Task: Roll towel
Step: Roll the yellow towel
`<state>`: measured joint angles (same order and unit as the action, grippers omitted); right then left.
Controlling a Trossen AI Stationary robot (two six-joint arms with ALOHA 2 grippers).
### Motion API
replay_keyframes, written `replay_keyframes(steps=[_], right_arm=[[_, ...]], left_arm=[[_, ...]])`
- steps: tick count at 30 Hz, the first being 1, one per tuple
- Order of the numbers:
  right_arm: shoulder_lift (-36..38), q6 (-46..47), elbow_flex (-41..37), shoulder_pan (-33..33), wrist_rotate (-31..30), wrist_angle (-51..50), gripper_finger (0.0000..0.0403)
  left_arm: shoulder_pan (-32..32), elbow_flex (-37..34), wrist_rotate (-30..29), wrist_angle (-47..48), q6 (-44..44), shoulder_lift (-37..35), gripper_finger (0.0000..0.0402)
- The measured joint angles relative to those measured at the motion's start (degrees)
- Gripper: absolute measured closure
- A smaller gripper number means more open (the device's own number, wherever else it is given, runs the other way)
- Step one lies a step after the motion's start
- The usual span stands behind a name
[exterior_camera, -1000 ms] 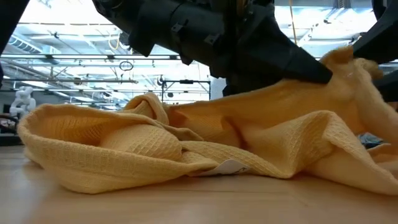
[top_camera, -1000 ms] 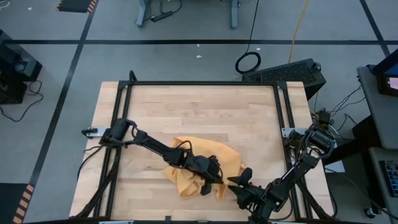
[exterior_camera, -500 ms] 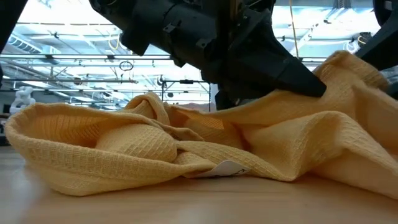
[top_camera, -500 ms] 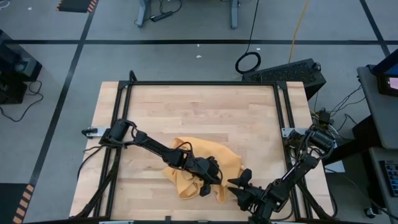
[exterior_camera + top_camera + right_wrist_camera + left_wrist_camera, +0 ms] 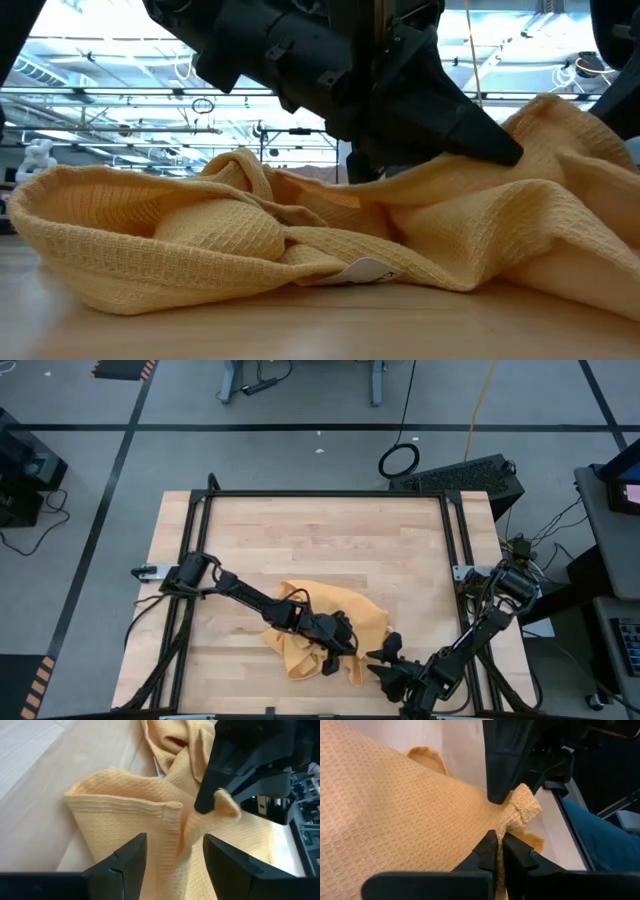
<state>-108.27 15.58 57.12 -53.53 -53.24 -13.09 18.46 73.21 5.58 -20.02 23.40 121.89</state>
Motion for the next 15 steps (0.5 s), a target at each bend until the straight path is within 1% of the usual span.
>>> replay_keyframes(steps=[2,6,11,13,15], right_arm=[[0.0,0.0,0.0,0.3,1.0,0.1,0.0218],[0.0,1.2,0.1,0.1,0.7,-0.1,0.0218],[0.9,4.9,4.1,-1.3,-0.5,-5.5,0.0218],[1.0,10.1,6.5,-1.8,-0.5,-8.1,0.0218],[1.0,18.5,8.5,-2.1,-0.2,-8.6,0.0218]], left_arm=[[0.0,0.0,0.0,0.1,-0.1,0.0,0.0382],[0.0,0.0,0.0,0.2,-0.1,0.4,0.0382],[0.0,0.0,0.0,0.3,-0.2,0.4,0.0382],[0.0,0.0,0.0,0.6,-0.2,0.4,0.0382],[0.0,0.0,0.0,0.3,-0.2,0.4,0.0382]])
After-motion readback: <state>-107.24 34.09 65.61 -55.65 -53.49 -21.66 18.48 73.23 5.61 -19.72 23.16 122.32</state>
